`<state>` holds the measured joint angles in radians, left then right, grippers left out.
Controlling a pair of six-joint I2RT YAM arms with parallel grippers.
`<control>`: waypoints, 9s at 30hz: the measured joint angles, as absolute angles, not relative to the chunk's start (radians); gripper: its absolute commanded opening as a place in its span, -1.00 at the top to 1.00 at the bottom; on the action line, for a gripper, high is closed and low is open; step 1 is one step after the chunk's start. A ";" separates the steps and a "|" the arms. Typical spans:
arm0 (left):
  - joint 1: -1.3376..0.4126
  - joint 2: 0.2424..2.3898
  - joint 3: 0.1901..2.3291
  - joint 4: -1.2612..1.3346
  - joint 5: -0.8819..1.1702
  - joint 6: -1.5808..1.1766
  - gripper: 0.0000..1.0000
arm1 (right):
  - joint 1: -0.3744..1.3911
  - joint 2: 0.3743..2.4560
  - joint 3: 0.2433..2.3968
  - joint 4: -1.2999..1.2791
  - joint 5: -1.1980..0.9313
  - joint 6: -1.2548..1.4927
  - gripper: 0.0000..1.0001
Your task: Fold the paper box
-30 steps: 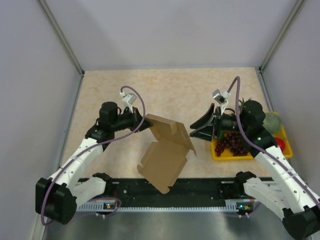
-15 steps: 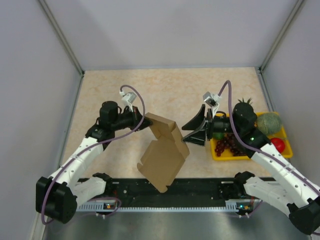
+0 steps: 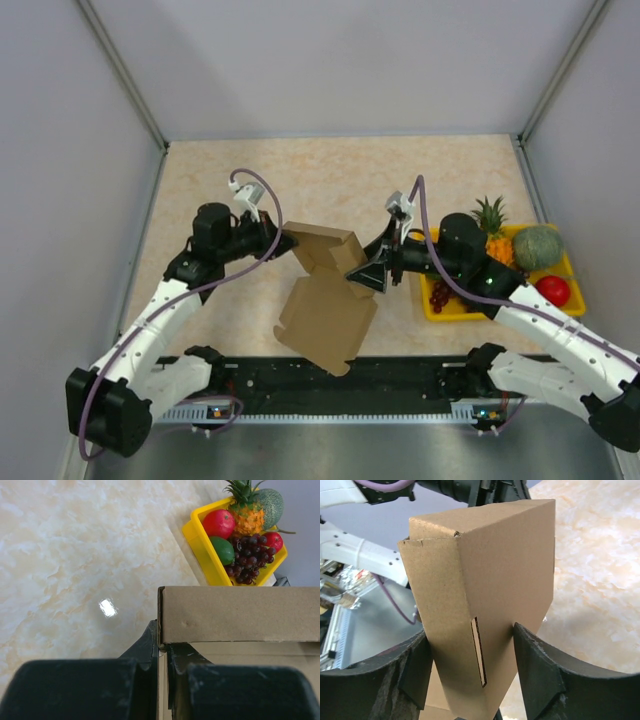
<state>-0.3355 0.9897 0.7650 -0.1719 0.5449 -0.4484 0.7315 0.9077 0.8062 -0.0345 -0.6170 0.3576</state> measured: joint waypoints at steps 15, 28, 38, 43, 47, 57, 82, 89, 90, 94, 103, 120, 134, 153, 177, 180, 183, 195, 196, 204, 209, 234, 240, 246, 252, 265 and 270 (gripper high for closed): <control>-0.397 0.852 0.604 -0.056 0.268 -0.440 1.00 | 0.823 0.971 0.607 0.207 -0.290 0.185 -0.18; -0.409 0.907 0.566 0.033 0.034 -0.371 1.00 | 0.823 1.150 0.455 0.483 -0.122 0.016 -0.54; -0.413 0.934 0.566 0.030 -0.012 -0.340 1.00 | 0.773 1.048 0.481 0.331 -0.205 -0.024 -0.67; -0.414 0.936 0.559 0.035 -0.036 -0.337 1.00 | 0.688 0.968 0.481 0.304 -0.292 -0.025 -0.67; -0.424 0.967 0.534 0.063 -0.078 -0.336 1.00 | 0.664 0.989 0.497 0.279 -0.346 -0.022 -0.67; -0.505 1.084 0.461 0.187 -0.297 -0.287 1.00 | 0.656 1.017 0.686 0.054 -0.096 0.414 -0.80; -0.633 1.147 0.395 0.335 -0.560 -0.352 1.00 | 0.619 1.312 0.890 -0.042 -0.159 0.598 -0.53; -0.634 1.173 0.377 0.382 -0.570 -0.376 1.00 | 0.619 1.372 0.890 -0.023 -0.147 0.632 -0.50; -0.634 1.177 0.377 0.387 -0.570 -0.377 1.00 | 0.619 1.381 0.890 -0.023 -0.145 0.633 -0.50; -0.634 1.181 0.377 0.393 -0.570 -0.384 1.00 | 0.619 1.402 0.890 -0.023 -0.133 0.639 -0.49; -0.639 1.184 0.377 0.398 -0.572 -0.382 1.00 | 0.619 1.395 0.890 -0.009 -0.140 0.676 -0.68; -0.651 1.190 0.419 0.321 -0.596 -0.388 0.62 | 0.597 1.441 0.908 0.001 -0.148 0.738 -0.47; -0.651 1.096 0.440 0.189 -0.523 -0.459 -0.04 | 0.597 1.451 0.837 0.087 -0.132 0.745 -0.34; -0.582 0.811 0.791 -0.214 -0.252 -0.469 -0.50 | 0.593 1.363 0.807 0.062 -0.137 0.591 -0.66; -0.514 1.549 1.155 -0.183 0.289 -0.134 0.24 | 0.295 1.453 0.706 0.196 -0.530 0.488 0.23; -0.550 1.542 1.109 -0.151 0.249 -0.118 0.30 | 0.322 1.485 0.738 0.196 -0.527 0.463 0.22; -0.558 1.515 1.060 -0.096 0.218 -0.109 0.31 | 0.336 1.508 0.751 0.193 -0.524 0.451 0.22; -0.571 1.442 0.947 -0.002 0.155 -0.130 0.44 | 0.368 1.528 0.760 0.192 -0.517 0.418 0.06; -0.575 1.427 0.931 0.005 0.151 -0.132 0.44 | 0.372 1.528 0.762 0.194 -0.517 0.410 0.00; -0.597 1.377 0.873 0.039 0.137 -0.150 0.45 | 0.379 1.508 0.752 0.196 -0.519 0.348 -0.34; -0.606 1.370 0.863 0.050 0.135 -0.159 0.46 | 0.379 1.404 0.713 0.194 -0.532 0.279 -0.40; -0.627 1.309 0.796 0.079 0.133 -0.185 0.46 | 0.468 1.612 0.857 0.147 -0.455 0.402 0.26; -0.627 1.309 0.796 0.079 0.133 -0.185 0.46 | 0.490 1.561 0.805 0.157 -0.466 0.469 0.23; -0.628 1.309 0.796 0.077 0.134 -0.184 0.46 | 0.504 1.530 0.806 0.091 -0.438 0.416 0.06; -0.628 1.310 0.796 0.078 0.137 -0.184 0.46 | 0.523 1.525 0.807 0.055 -0.473 0.295 -0.06; -0.628 1.311 0.796 0.078 0.137 -0.184 0.46 | 0.575 1.525 0.807 0.167 -0.491 0.074 0.13; -0.627 1.312 0.796 0.079 0.135 -0.183 0.46 | 0.636 1.525 0.794 0.257 -0.422 0.023 0.15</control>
